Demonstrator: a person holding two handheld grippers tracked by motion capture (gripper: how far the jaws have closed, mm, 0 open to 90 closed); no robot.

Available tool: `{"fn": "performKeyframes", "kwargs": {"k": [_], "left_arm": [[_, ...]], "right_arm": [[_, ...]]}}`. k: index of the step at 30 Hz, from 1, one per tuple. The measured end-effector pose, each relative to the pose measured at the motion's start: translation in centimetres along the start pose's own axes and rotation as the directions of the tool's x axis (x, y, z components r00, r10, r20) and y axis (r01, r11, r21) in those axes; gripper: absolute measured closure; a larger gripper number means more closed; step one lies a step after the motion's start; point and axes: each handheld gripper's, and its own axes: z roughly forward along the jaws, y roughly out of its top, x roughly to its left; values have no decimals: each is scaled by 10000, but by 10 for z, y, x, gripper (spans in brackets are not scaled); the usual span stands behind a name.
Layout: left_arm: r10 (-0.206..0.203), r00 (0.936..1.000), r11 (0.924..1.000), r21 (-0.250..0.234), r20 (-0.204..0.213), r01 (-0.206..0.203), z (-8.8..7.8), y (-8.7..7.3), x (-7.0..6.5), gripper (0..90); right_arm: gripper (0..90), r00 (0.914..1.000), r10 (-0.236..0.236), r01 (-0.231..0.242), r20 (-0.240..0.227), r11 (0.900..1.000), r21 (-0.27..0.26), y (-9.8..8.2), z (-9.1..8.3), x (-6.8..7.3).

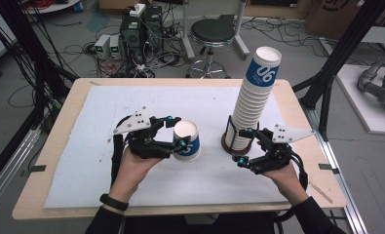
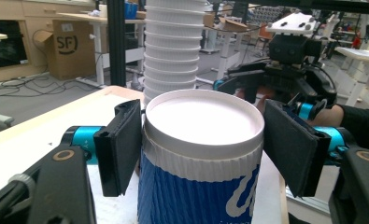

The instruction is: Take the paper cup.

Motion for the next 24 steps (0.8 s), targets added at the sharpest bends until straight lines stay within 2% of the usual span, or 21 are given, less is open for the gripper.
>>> {"fn": "performKeyframes", "kwargs": {"k": [9, 17, 24], "left_arm": [[-16, 9992, 10000, 92, 411, 12, 12, -2, -8, 306], [-33, 9973, 9999, 167, 735, 21, 24, -5, -17, 305], [-1, 9950, 10000, 55, 997, -5, 34, -7, -24, 306]], "right_arm": [[145, 9993, 151, -143, -330, 9996, 232, -5, 18, 5], [144, 9975, 83, -43, -695, 9983, 583, -9, 35, 11], [143, 9953, 249, -194, -936, 9981, 592, -12, 45, 16]]}}
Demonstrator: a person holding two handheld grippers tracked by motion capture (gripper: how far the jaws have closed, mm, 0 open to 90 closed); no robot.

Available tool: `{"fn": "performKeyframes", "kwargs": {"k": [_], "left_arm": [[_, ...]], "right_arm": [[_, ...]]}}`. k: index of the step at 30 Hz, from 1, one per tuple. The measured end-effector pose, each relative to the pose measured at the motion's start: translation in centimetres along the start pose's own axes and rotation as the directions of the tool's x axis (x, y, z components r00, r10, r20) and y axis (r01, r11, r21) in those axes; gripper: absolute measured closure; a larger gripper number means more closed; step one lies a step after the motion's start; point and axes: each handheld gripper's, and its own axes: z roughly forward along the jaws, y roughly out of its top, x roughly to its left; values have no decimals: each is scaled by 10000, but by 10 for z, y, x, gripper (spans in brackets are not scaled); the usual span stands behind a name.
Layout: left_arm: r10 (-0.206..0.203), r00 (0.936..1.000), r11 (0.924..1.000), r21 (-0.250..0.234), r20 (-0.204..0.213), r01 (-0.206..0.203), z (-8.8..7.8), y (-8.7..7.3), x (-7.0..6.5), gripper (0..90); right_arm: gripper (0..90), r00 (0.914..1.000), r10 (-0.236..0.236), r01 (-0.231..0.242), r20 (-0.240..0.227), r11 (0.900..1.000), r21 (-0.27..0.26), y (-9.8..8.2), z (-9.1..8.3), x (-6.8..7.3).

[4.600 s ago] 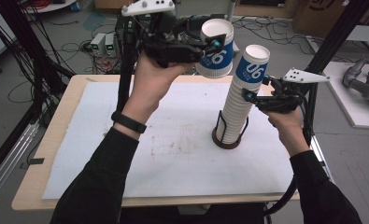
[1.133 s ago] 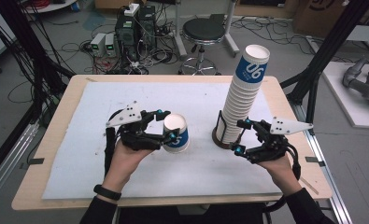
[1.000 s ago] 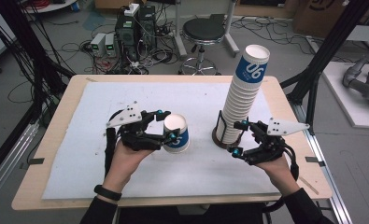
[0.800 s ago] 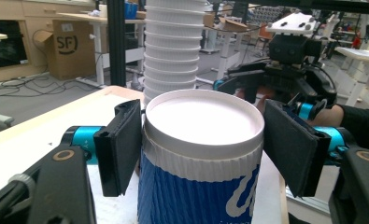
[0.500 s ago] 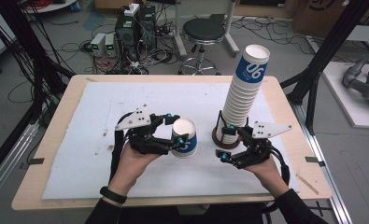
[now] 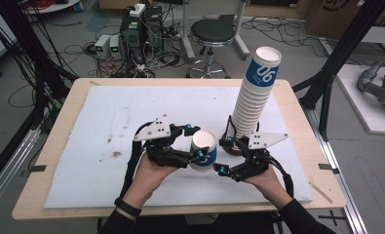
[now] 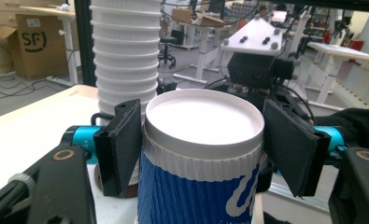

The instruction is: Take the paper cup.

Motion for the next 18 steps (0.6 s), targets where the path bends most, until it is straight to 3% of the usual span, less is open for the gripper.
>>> {"fn": "performKeyframes", "kwargs": {"k": [10, 18], "left_arm": [[-11, 9997, 10000, -83, 237, 13, 12, -5, -5, 306], [-29, 9992, 10000, -42, 401, 30, 19, -8, -8, 307]], "right_arm": [[143, 9997, 55, -53, -257, 10000, 62, -1, 8, 4], [177, 9994, -18, 36, -352, 9987, 502, -2, 13, 5]]}}
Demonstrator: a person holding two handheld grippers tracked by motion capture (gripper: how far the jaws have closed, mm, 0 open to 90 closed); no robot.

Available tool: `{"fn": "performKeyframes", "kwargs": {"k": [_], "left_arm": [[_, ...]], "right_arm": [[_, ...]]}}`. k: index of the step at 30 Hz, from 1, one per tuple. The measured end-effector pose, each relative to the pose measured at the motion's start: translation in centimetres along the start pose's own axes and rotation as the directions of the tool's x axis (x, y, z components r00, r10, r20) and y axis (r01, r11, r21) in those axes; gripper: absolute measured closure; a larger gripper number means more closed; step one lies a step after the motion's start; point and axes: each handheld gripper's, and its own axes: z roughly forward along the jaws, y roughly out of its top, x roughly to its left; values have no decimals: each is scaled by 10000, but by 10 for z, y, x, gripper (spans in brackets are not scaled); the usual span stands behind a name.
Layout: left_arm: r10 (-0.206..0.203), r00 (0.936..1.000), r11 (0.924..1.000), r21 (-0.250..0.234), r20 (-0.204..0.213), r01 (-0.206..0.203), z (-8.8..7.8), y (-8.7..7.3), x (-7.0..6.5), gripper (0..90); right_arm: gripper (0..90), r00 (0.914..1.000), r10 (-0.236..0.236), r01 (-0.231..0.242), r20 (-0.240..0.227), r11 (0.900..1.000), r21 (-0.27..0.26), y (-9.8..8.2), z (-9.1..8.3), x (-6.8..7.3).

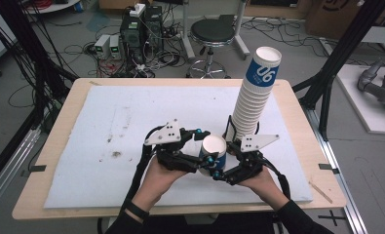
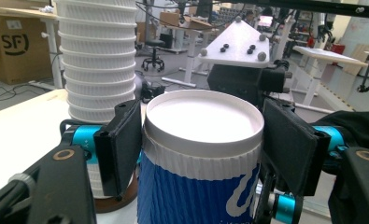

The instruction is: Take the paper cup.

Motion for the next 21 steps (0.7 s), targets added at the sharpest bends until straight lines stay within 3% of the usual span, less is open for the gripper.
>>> {"fn": "performKeyframes", "kwargs": {"k": [7, 14, 18, 21], "left_arm": [[79, 10000, 9998, 167, -7, -79, -1, 1, 0, 304], [306, 9995, 9921, 1217, 90, -314, -4, 11, -3, 265], [541, 9983, 9773, 2039, 233, -577, -6, 17, -4, 246], [747, 9965, 9575, 2765, 384, -825, -6, 18, -5, 219]], "right_arm": [[207, 9998, -172, 174, -84, 9997, 189, 0, -1, 0], [215, 9988, -476, 484, -121, 9963, 712, 0, 1, 0], [216, 9972, -741, 742, -42, 9918, 1045, 1, 3, 1], [216, 9957, -928, 917, 14, 9856, 1420, 1, 5, 3]]}}
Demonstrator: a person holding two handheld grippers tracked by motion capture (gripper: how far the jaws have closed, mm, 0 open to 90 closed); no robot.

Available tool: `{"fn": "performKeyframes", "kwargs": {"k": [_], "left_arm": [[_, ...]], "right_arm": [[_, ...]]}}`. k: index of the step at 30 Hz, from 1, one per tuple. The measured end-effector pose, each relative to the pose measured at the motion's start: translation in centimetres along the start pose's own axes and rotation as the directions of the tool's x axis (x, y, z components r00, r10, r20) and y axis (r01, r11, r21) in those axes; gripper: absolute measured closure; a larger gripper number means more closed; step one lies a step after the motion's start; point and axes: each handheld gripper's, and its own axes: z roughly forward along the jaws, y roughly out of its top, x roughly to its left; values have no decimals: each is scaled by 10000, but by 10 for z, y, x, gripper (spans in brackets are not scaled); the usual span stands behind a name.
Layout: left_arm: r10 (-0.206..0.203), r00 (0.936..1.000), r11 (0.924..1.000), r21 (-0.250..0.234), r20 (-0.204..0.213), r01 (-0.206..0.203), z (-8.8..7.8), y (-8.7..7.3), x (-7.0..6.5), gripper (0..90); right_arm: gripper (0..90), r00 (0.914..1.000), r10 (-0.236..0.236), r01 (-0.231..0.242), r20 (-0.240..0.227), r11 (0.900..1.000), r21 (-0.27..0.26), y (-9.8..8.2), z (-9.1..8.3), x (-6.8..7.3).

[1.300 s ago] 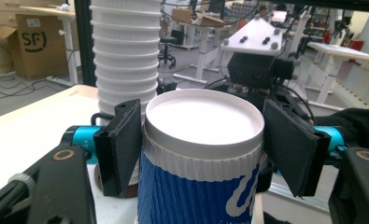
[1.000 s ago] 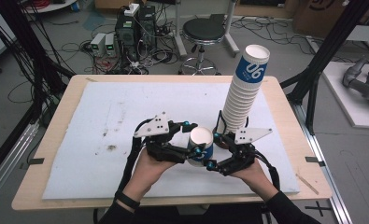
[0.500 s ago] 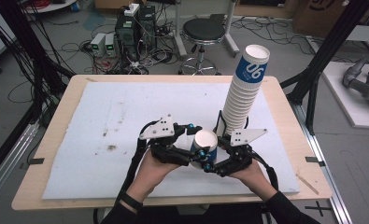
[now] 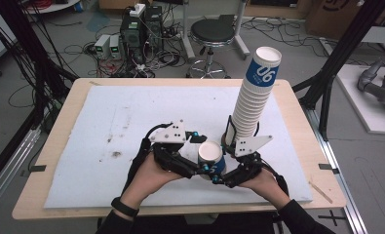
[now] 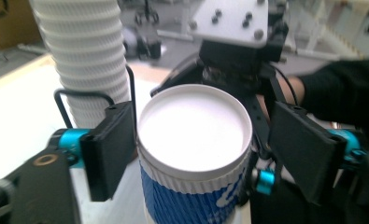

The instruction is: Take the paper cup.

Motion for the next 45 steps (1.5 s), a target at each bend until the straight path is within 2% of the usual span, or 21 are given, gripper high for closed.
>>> {"fn": "performKeyframes", "kwargs": {"k": [3, 5, 7, 10, 12, 16, 19, 20, 24, 28, 30, 32, 34, 39, 42, 45], "left_arm": [[255, 9995, 9978, 622, -173, -244, 3, -1, -1, 218], [369, 9983, 9949, 953, -457, -324, 7, -2, -2, 218], [428, 9983, 9926, 1151, -389, -381, 10, -4, -2, 219], [461, 9989, 9933, 1066, -101, -448, 12, -6, -1, 286], [433, 9991, 9942, 985, -25, -429, 11, -6, -1, 290], [153, 9999, 9996, 248, 73, -154, 4, -8, 4, 295], [-152, 9998, 9985, -527, 145, 160, -3, -10, 8, 296], [-311, 9993, 9961, -821, 198, 326, -5, -10, 9, 297], [-476, 9986, 9853, -1630, 220, 505, -9, -10, 10, 299], [-566, 9981, 9754, -2117, 262, 608, -10, -10, 10, 300], [-678, 9971, 9672, -2430, 343, 741, -11, -11, 10, 301], [-721, 9970, 9617, -2629, 289, 772, -11, -11, 10, 302], [-755, 9968, 9602, -2676, 279, 802, -11, -12, 10, 302], [-835, 9961, 9530, -2896, 293, 884, -11, -13, 11, 302], [-832, 9961, 9486, -3042, 277, 877, -10, -14, 10, 302], [-857, 9954, 9441, -3155, 436, 951, -8, -15, 10, 302]], "right_arm": [[216, 10000, -51, 53, -54, 9996, 263, 0, 2, 1], [216, 9998, -172, 173, -49, 9991, 387, 0, 3, 1], [216, 9998, -188, 193, -89, 9983, 547, 0, 4, 3], [216, 9994, -336, 341, -74, 9968, 722, 0, 5, 4], [198, 9994, -316, 324, -117, 9969, 721, 0, 5, 5], [173, 9998, -188, 189, -47, 9997, 163, 0, 1, 3], [138, 9998, 208, -211, -63, 9984, -516, 1, -7, -1], [138, 9994, 323, -331, -131, 9972, -668, 1, -10, -2], [137, 9976, 626, -657, -286, 9902, -1229, 1, -16, -4], [137, 9950, 895, -955, -439, 9820, -1632, 2, -17, -3], [137, 9935, 987, -1076, -565, 9770, -1842, 2, -17, -4], [137, 9917, 1109, -1216, -650, 9731, -1958, 2, -17, -4], [137, 9887, 1278, -1411, -790, 9704, -1958, 1, -17, -6], [135, 9876, 1384, -1509, -739, 9670, -2054, 1, -17, -6], [134, 9875, 1366, -1500, -783, 9673, -2045, 2, -16, -6], [135, 9888, 1283, -1411, -763, 9702, -1968, 1, -14, -6]]}}
